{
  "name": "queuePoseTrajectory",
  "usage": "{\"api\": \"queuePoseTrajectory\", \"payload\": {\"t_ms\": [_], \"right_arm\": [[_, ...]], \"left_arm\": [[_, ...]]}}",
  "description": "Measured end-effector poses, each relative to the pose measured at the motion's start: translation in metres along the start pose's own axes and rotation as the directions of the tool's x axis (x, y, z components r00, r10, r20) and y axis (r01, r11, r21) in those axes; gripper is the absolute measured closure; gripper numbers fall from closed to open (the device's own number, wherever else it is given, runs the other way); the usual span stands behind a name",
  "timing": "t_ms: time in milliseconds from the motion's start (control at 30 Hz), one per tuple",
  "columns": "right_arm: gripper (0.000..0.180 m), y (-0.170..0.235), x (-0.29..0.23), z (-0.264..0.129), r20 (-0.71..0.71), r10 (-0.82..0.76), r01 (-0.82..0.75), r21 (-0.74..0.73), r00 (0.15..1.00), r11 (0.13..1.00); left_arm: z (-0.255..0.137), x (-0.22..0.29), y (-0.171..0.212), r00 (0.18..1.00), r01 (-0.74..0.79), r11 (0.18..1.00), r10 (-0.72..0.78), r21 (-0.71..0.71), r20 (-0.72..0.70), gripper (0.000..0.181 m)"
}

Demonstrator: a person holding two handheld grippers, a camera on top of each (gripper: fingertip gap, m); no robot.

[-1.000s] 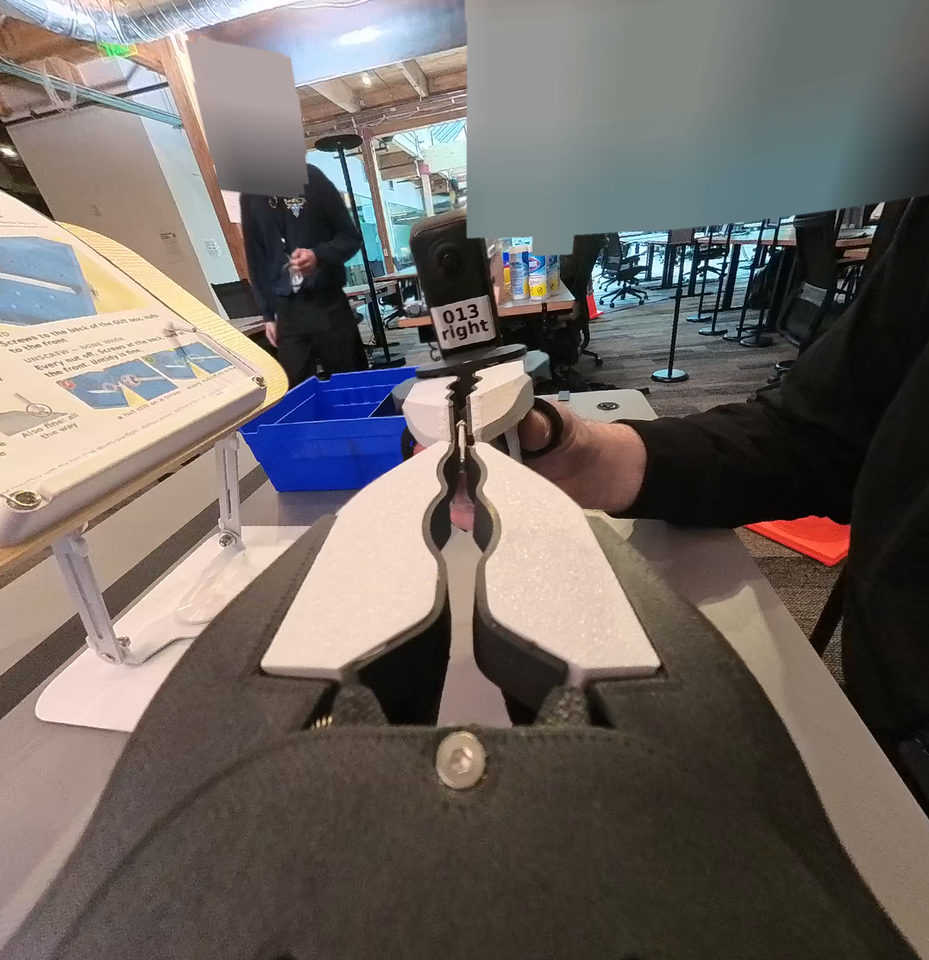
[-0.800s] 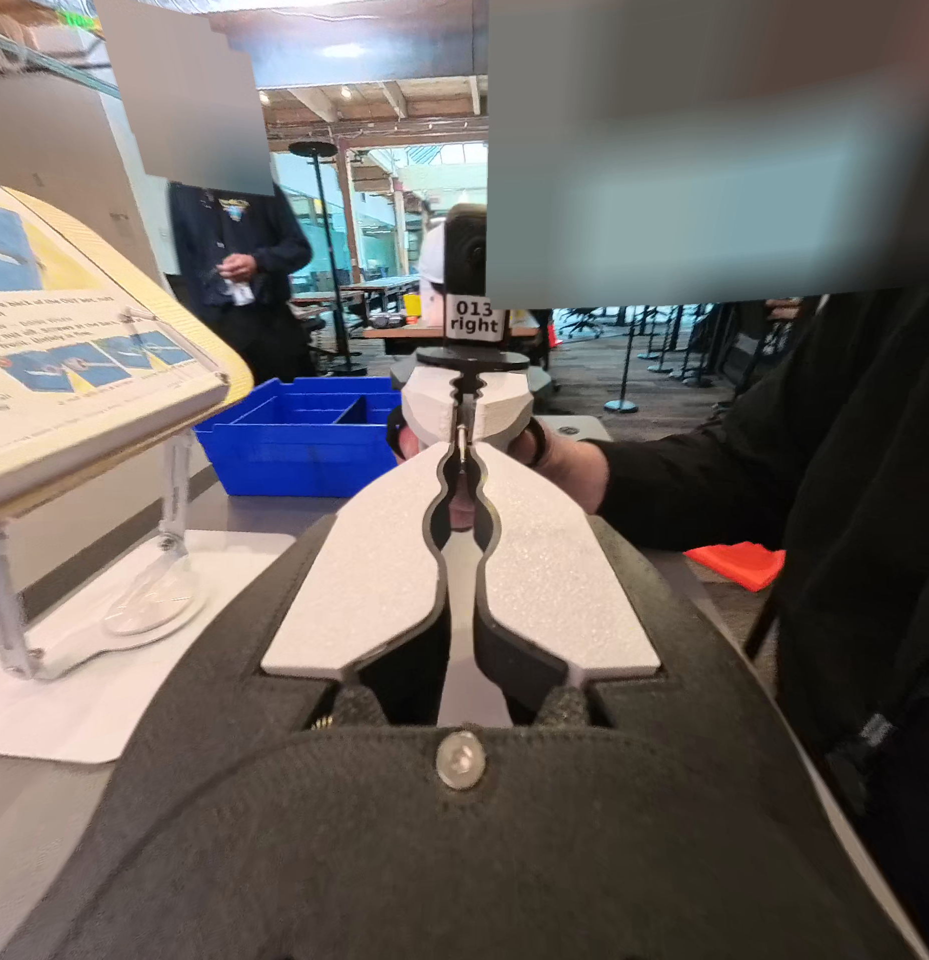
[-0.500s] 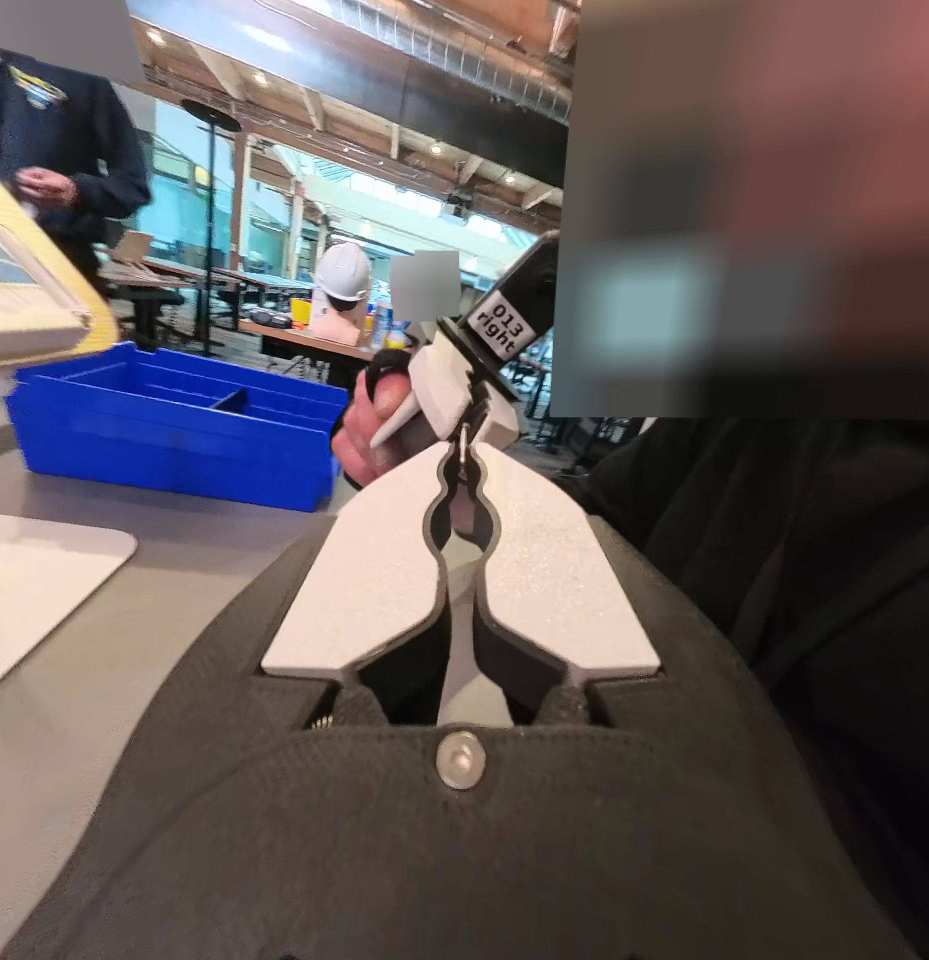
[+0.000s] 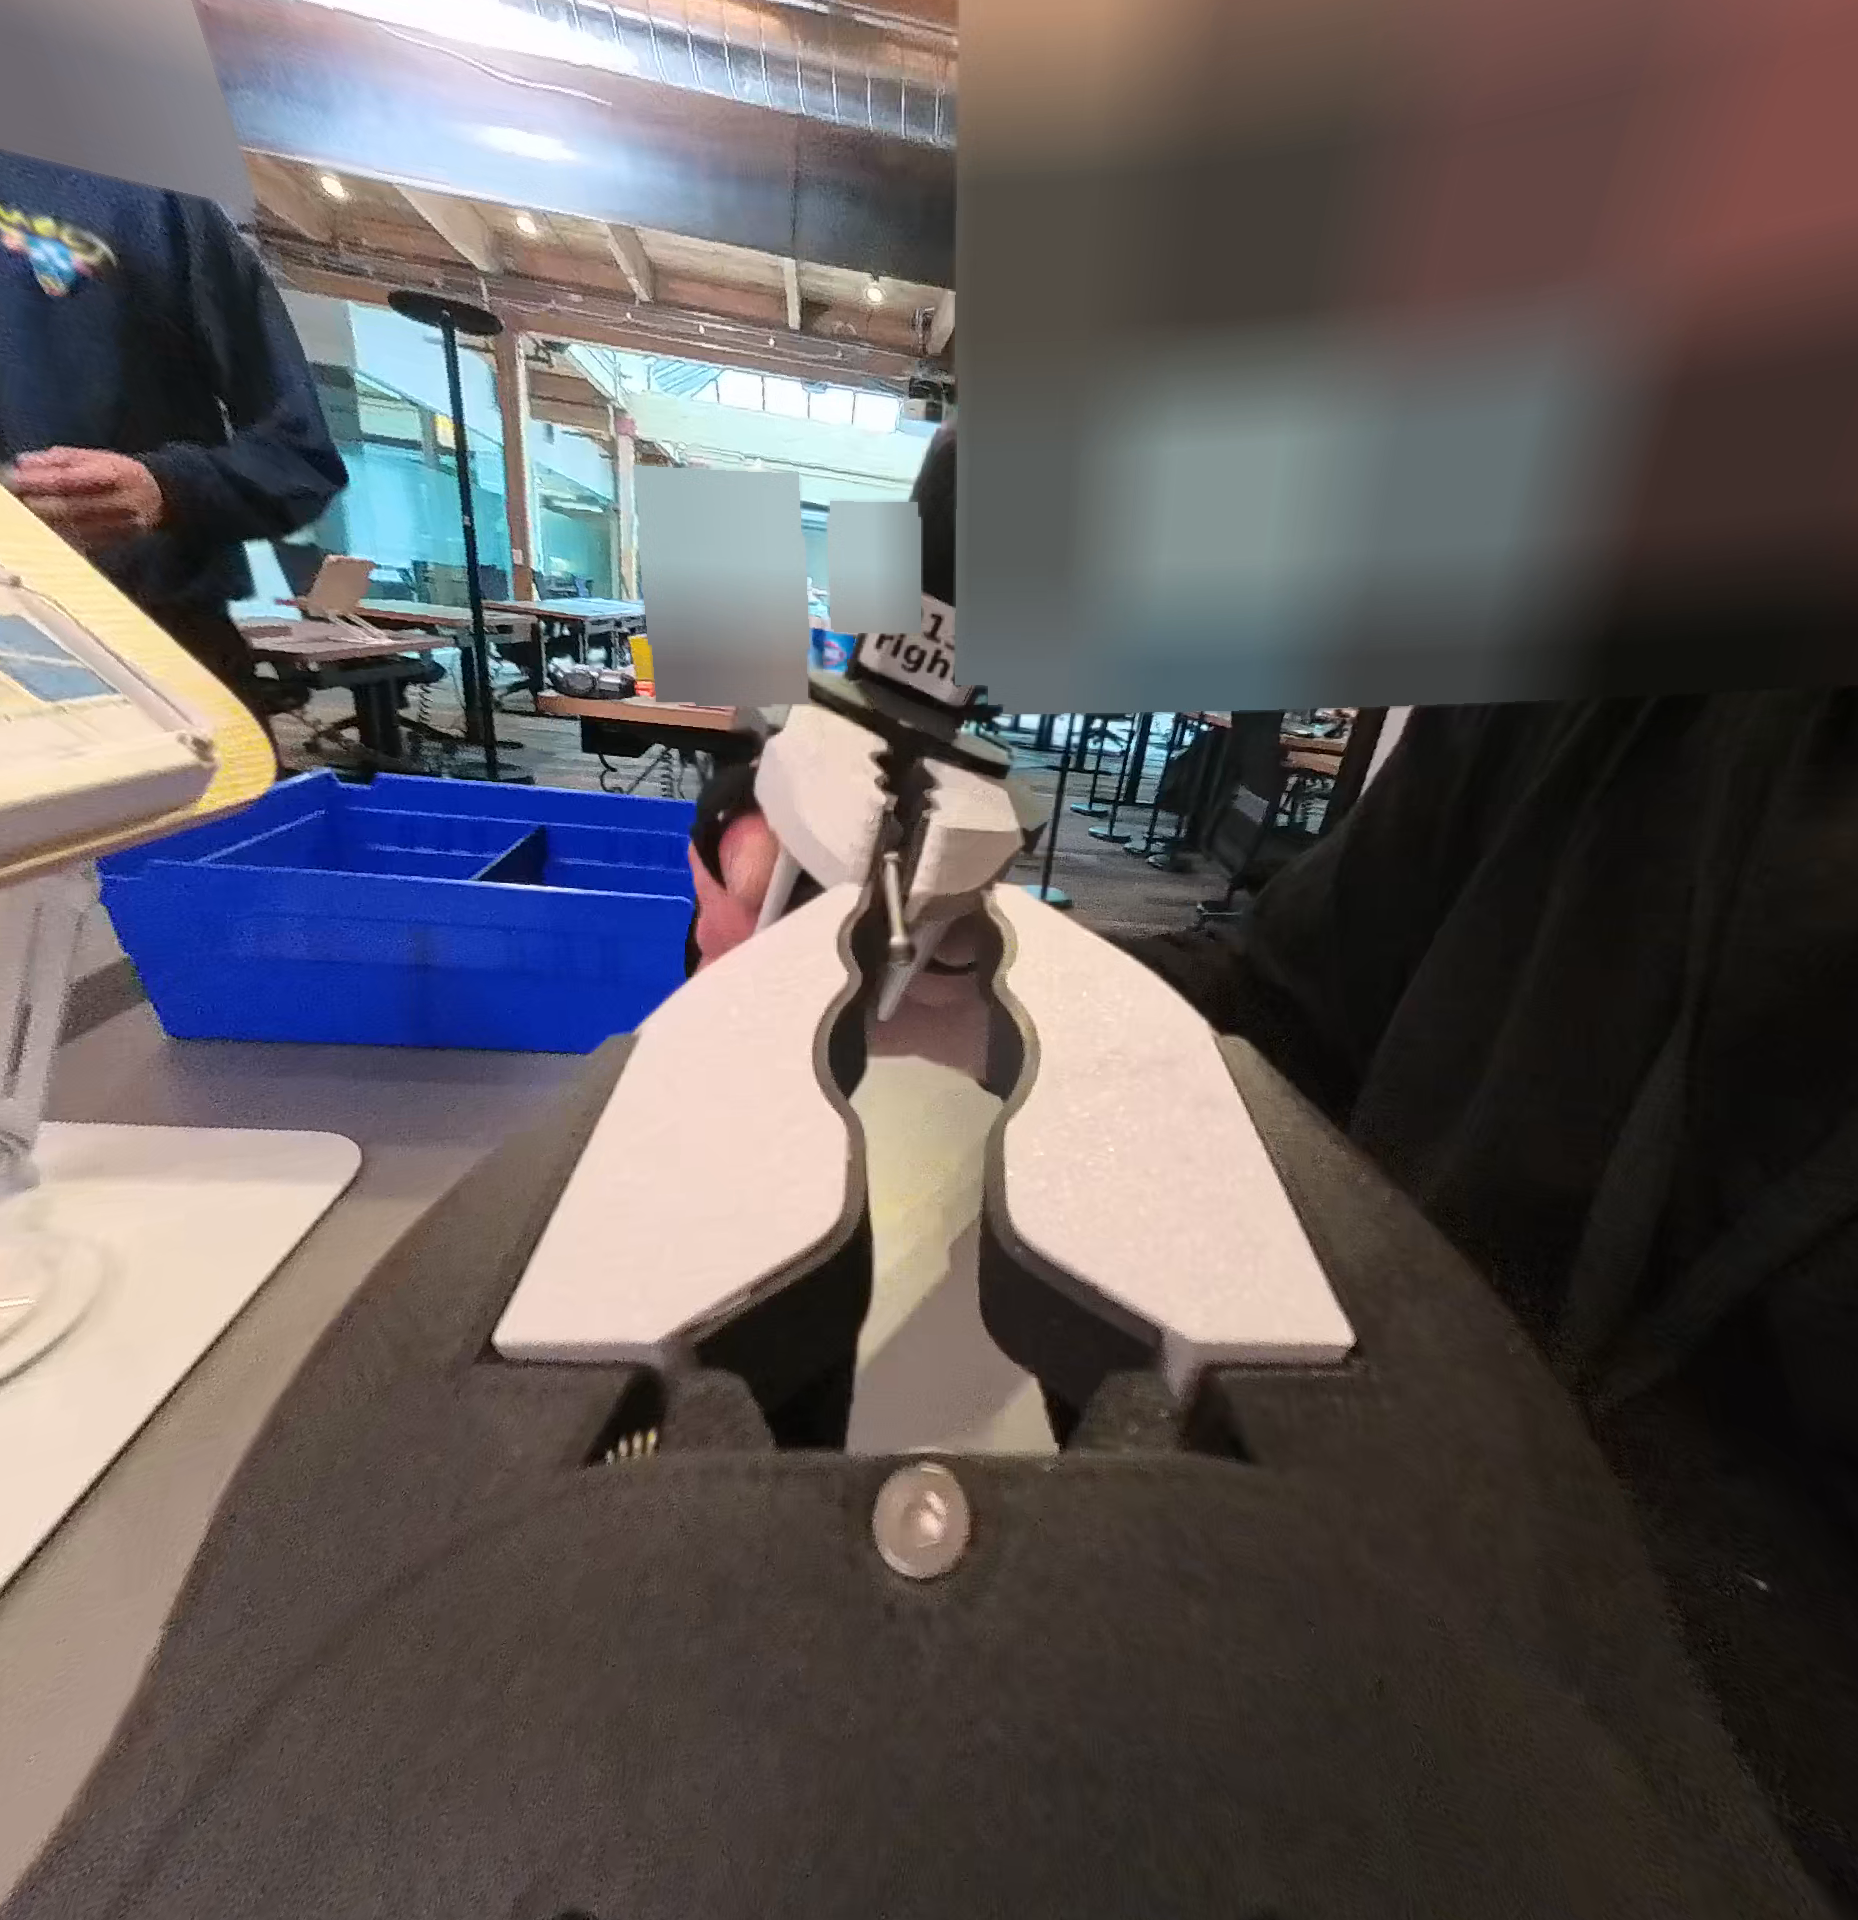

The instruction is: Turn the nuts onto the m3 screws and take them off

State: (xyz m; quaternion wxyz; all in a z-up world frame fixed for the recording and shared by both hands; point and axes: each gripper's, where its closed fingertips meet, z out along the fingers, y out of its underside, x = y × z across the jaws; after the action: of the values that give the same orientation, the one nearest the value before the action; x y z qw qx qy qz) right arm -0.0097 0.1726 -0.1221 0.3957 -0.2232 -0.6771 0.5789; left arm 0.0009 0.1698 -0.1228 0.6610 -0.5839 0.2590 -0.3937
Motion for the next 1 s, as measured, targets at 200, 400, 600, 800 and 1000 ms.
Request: {"api": "queuePoseTrajectory", "payload": {"t_ms": [200, 400, 600, 800, 1000], "right_arm": [[0.175, -0.002, -0.002, -0.004, 0.088, 0.201, -0.209, 0.092, 0.976, 0.974], [0.175, -0.003, -0.009, -0.006, 0.129, 0.271, -0.286, 0.115, 0.954, 0.951], [0.175, 0.0, -0.01, -0.012, 0.007, 0.127, -0.127, 0.05, 0.992, 0.991], [0.175, 0.0, -0.006, -0.015, -0.13, -0.253, 0.232, -0.159, 0.959, 0.96], [0.175, 0.006, -0.001, -0.014, -0.106, -0.651, 0.561, -0.417, 0.752, 0.715]], "left_arm": [[0.002, -0.001, 0.003, 0.954, -0.262, 0.959, 0.275, -0.111, 0.121, 0.168], [0.004, 0.002, 0.004, 0.934, -0.314, 0.937, 0.334, -0.151, 0.126, 0.178], [0.009, 0.003, 0.006, 0.983, -0.148, 0.98, 0.161, -0.133, 0.093, 0.178], [0.012, 0.003, 0.005, 0.981, 0.19, 0.982, -0.19, -0.015, -0.033, 0.179], [0.009, 0.0, 0.01, 0.908, 0.401, 0.914, -0.389, 0.057, -0.154, 0.179]]}}
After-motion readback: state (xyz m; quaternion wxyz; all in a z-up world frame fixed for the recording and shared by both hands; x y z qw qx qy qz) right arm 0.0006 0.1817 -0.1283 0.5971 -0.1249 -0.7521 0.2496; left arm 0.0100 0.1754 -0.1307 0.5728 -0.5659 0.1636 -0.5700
